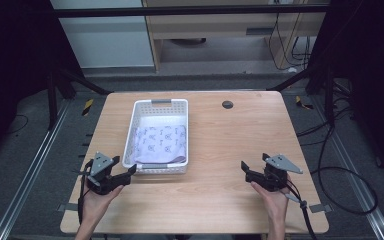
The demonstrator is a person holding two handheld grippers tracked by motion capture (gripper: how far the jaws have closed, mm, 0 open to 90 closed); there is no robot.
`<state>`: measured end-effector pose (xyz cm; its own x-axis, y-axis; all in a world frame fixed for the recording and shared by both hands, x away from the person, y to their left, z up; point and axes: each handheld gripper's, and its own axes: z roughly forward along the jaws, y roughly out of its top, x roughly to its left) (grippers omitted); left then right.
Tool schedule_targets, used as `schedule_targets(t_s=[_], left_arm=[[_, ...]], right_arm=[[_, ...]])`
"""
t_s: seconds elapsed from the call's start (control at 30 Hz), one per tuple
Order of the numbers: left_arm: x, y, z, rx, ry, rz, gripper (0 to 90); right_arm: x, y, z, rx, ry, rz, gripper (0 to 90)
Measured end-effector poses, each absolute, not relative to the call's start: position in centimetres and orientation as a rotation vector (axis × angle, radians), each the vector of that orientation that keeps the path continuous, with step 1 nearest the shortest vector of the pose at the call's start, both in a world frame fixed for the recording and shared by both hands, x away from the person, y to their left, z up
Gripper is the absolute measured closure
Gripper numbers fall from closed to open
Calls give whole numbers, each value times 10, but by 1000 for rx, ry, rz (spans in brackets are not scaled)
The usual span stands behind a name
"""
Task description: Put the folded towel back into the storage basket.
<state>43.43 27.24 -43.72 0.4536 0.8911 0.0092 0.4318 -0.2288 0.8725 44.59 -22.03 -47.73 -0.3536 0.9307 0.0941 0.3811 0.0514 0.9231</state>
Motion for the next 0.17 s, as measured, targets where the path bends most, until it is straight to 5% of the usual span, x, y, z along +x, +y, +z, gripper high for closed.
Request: schedule_targets(t_s=[0.17], left_arm=[[426, 285, -444, 1838, 1138, 672, 267]], right_arm=[[443, -227, -482, 1339, 1783, 1274, 139]])
